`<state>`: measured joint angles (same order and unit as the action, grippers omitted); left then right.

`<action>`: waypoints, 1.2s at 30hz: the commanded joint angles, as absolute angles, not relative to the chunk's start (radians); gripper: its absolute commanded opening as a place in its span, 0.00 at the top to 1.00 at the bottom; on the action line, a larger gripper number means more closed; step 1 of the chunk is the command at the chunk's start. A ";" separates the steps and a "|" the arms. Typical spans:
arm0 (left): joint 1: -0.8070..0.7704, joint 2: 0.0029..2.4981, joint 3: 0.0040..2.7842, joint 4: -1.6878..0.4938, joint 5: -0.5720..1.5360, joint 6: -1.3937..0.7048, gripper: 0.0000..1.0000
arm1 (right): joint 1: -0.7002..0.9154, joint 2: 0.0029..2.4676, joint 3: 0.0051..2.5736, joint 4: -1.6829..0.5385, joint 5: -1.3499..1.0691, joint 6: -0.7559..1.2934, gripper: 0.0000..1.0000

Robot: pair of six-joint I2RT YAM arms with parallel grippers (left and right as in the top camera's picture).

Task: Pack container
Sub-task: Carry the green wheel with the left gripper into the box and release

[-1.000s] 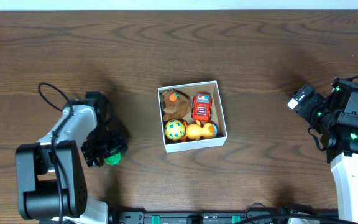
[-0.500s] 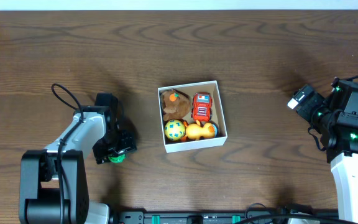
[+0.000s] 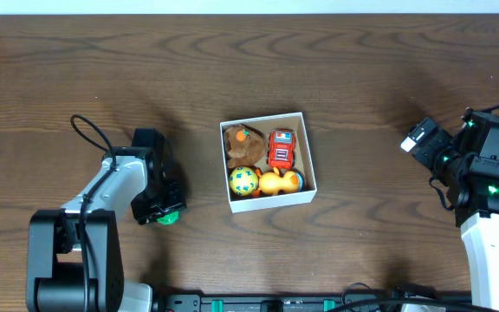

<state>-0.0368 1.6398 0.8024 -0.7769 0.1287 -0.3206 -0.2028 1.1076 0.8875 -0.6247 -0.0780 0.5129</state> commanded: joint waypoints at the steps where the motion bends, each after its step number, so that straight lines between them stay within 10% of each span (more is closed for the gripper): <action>1: -0.040 1.680 0.771 -0.770 0.093 -0.326 0.47 | -0.210 1.100 0.907 -0.626 -0.082 0.523 0.01; 18: -0.088 1.452 1.116 -1.031 0.093 -0.210 0.48 | -0.210 1.100 0.907 -0.625 -0.082 0.523 0.01; 36: -0.645 1.515 1.333 -0.905 0.052 -0.131 0.55 | -0.210 1.100 0.907 -0.625 -0.082 0.523 0.01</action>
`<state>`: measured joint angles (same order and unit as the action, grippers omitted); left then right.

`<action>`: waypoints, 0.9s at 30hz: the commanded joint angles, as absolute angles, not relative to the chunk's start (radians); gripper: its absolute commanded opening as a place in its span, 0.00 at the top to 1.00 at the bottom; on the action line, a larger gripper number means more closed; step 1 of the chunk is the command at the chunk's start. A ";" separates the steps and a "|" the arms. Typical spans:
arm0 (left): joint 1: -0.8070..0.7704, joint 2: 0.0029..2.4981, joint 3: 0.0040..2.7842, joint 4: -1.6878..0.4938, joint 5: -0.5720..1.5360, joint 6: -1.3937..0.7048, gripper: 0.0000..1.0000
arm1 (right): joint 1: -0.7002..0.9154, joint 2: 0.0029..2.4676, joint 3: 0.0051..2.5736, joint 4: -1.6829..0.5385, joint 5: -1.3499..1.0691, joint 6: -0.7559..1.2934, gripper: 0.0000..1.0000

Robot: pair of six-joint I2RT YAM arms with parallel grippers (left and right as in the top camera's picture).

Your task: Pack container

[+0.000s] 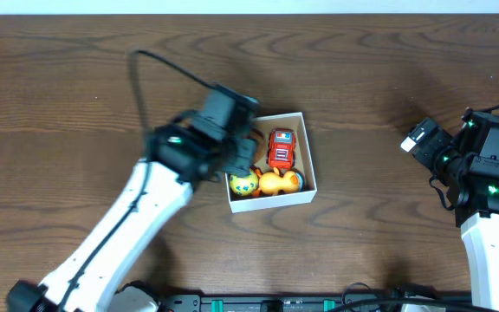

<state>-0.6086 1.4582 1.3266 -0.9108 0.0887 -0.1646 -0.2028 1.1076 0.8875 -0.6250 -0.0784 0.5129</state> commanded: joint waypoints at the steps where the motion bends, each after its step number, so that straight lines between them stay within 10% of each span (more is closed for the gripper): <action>1: -0.664 1.543 1.333 -0.897 0.056 -0.131 0.55 | -0.210 1.100 0.907 -0.626 -0.082 0.523 0.01; 27: -0.707 1.468 1.395 -0.942 -0.152 -0.123 0.20 | -0.210 1.100 0.907 -0.633 -0.082 0.523 0.01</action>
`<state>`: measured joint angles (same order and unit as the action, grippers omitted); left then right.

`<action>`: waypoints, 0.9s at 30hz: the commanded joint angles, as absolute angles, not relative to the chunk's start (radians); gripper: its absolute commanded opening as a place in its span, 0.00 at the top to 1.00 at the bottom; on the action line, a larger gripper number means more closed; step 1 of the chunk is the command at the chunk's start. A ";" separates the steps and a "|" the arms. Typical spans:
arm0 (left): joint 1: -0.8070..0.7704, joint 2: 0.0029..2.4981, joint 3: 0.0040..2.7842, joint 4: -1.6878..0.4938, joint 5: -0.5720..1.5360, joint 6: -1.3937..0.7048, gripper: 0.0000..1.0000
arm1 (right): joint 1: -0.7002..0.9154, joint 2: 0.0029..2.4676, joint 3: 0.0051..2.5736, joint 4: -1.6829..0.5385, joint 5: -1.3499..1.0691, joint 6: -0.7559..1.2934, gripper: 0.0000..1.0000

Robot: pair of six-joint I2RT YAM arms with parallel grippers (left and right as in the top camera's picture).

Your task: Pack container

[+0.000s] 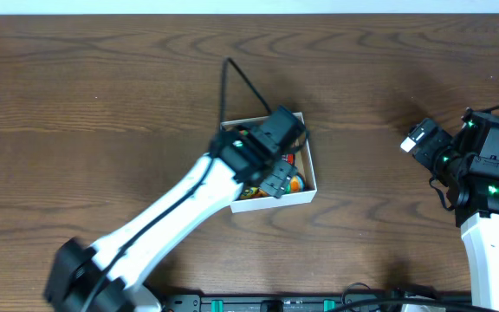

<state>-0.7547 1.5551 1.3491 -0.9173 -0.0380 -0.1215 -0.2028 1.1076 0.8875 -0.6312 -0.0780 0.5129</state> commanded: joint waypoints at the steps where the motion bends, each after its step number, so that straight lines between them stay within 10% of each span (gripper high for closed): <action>1: -0.680 1.441 1.395 -0.956 -0.168 -0.143 0.19 | -0.210 1.100 0.907 -0.633 -0.082 0.523 0.01; 12: -0.203 1.319 1.394 -1.018 -0.168 -0.223 0.02 | -0.210 1.100 0.907 -0.633 -0.082 0.523 0.01; 27: -0.160 1.319 1.394 -1.059 -0.174 -0.215 0.02 | -0.210 1.100 0.907 -0.633 -0.082 0.523 0.01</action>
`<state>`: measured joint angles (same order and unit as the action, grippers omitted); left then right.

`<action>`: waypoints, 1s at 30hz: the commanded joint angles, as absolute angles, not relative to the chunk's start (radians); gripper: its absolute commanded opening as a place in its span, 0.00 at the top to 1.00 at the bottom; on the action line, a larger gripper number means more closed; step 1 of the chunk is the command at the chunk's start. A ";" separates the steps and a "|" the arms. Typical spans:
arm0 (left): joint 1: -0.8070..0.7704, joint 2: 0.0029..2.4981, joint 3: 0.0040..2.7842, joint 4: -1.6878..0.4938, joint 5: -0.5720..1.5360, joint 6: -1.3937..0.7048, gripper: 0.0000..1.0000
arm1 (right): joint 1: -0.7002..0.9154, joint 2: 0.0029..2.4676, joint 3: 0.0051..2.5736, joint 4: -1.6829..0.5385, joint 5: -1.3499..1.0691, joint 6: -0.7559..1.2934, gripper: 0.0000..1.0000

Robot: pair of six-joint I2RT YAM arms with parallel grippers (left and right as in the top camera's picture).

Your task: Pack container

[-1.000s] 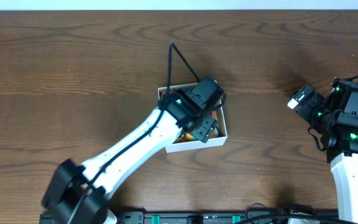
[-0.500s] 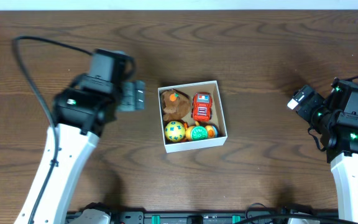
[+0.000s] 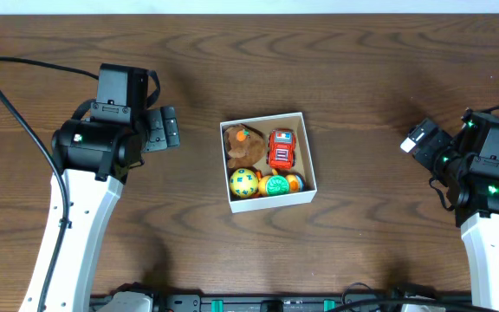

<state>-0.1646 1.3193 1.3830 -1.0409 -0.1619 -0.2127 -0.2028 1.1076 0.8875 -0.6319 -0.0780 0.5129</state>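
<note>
The white box (image 3: 312,165) sits mid-table in the overhead view. Inside it lie a brown plush (image 3: 242,143), a red toy car (image 3: 281,148), a yellow spotted ball (image 3: 243,182) and a green ball (image 3: 275,185). The green ball rests in the front row, covering most of an orange duck (image 3: 294,181). My left gripper (image 3: 170,130) hovers open and empty well to the left of the box. My right gripper (image 3: 418,136) hangs at the right side, far from the box; its jaws are too small to read.
Dark wood table (image 3: 362,69) all around the box. A black cable (image 3: 24,62) loops from the left arm at the far left. The right arm's base stands at the lower right corner.
My left arm was stretched over the box, hiding most of its contents. Now it is back on the left side, open, and the green ball lies in the box's front row.
First my left gripper was down at a green ball on the table, left of the box. Then it was at the box's left edge, then over the box's middle. Now the ball is in the box and the arm is clear. The right arm never moved.
</note>
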 commanded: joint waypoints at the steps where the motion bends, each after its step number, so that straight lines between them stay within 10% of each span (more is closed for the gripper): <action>1: -0.160 1.319 1.394 -1.057 -0.180 -0.194 0.02 | -0.210 1.100 0.907 -0.633 -0.082 0.523 0.01; 30: -0.062 0.376 0.440 -0.486 -0.165 0.023 0.02 | -0.210 1.100 0.907 -0.633 -0.082 0.523 0.01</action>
<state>-0.0669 0.4740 0.5388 -0.5240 -0.1642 0.0479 -0.2028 1.1076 0.8886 -0.6319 -0.0784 0.5133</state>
